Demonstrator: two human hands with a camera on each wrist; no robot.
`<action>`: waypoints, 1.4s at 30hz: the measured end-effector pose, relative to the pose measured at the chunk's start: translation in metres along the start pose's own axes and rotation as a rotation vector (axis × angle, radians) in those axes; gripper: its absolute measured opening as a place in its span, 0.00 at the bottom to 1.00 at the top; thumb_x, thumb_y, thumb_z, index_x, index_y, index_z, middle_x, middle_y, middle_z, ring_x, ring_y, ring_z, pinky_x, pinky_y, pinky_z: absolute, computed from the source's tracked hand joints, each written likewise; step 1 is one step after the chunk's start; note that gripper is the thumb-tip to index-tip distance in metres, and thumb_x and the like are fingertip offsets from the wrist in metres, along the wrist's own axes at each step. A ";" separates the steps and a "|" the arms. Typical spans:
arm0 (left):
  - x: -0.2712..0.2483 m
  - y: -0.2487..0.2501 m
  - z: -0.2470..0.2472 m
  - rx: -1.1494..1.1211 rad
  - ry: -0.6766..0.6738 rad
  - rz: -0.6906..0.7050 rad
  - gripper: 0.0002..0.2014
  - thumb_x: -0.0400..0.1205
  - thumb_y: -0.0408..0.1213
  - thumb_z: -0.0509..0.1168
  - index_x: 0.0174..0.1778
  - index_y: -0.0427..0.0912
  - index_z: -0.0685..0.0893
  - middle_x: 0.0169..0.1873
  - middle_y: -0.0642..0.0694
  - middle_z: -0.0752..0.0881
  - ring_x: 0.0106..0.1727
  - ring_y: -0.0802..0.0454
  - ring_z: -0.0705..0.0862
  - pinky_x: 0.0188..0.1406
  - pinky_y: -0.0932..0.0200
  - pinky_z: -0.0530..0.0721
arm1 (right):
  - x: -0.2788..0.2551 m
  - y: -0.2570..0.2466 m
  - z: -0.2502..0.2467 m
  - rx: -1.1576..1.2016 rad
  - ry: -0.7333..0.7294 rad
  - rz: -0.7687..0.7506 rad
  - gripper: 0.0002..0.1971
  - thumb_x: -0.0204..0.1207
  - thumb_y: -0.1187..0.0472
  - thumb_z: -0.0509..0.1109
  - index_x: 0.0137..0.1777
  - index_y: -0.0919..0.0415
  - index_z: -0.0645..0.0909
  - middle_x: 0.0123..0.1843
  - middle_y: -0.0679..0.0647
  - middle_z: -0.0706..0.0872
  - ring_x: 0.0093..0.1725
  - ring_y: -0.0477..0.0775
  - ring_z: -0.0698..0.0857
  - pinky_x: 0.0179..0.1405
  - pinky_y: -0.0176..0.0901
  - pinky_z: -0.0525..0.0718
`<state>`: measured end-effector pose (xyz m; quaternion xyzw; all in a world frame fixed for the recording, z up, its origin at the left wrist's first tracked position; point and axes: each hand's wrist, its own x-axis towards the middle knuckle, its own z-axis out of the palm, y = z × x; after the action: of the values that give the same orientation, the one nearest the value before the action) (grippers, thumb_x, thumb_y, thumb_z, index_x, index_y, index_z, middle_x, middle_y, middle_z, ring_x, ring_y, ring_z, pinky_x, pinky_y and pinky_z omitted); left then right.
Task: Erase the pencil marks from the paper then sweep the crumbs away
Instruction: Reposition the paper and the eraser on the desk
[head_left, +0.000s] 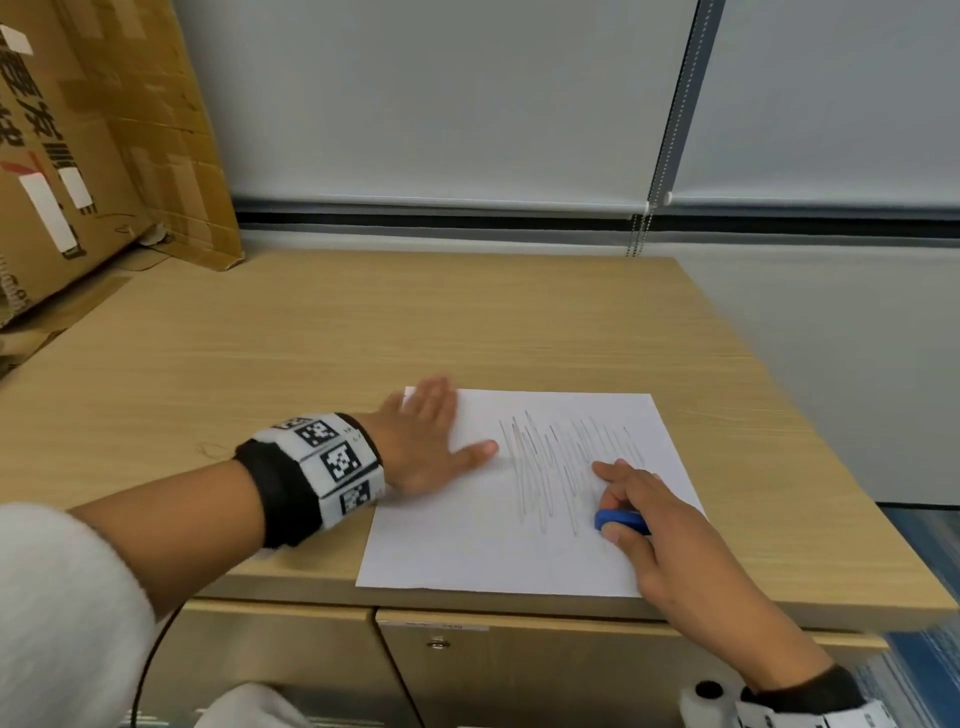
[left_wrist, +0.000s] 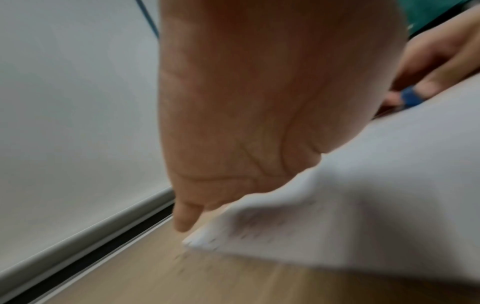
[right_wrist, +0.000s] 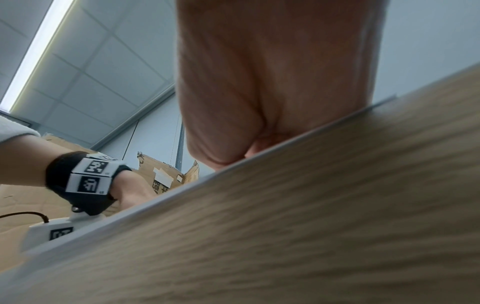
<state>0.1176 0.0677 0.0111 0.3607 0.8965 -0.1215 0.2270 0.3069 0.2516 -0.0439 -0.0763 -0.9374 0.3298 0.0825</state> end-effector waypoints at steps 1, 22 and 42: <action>-0.008 0.010 0.003 0.024 -0.005 0.123 0.45 0.78 0.70 0.30 0.80 0.42 0.25 0.78 0.45 0.22 0.81 0.49 0.26 0.83 0.43 0.37 | 0.000 0.000 -0.001 -0.001 -0.004 0.002 0.13 0.82 0.63 0.64 0.46 0.41 0.70 0.67 0.37 0.77 0.79 0.37 0.63 0.81 0.48 0.62; -0.011 -0.012 0.000 0.000 -0.045 0.021 0.46 0.82 0.67 0.39 0.83 0.36 0.32 0.83 0.42 0.30 0.85 0.47 0.35 0.84 0.46 0.45 | 0.001 -0.006 -0.005 -0.070 -0.023 0.025 0.12 0.82 0.61 0.65 0.64 0.51 0.74 0.69 0.41 0.76 0.74 0.41 0.70 0.75 0.40 0.69; 0.014 -0.005 -0.029 0.060 -0.047 0.043 0.59 0.64 0.73 0.71 0.85 0.52 0.51 0.83 0.48 0.56 0.81 0.43 0.57 0.72 0.36 0.69 | 0.091 -0.072 -0.059 -0.355 -0.198 -0.176 0.03 0.79 0.58 0.70 0.47 0.48 0.81 0.46 0.44 0.81 0.43 0.43 0.80 0.45 0.41 0.82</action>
<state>0.0955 0.0834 0.0299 0.3836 0.8789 -0.1519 0.2394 0.2240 0.2497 0.0567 0.0251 -0.9873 0.1571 0.0035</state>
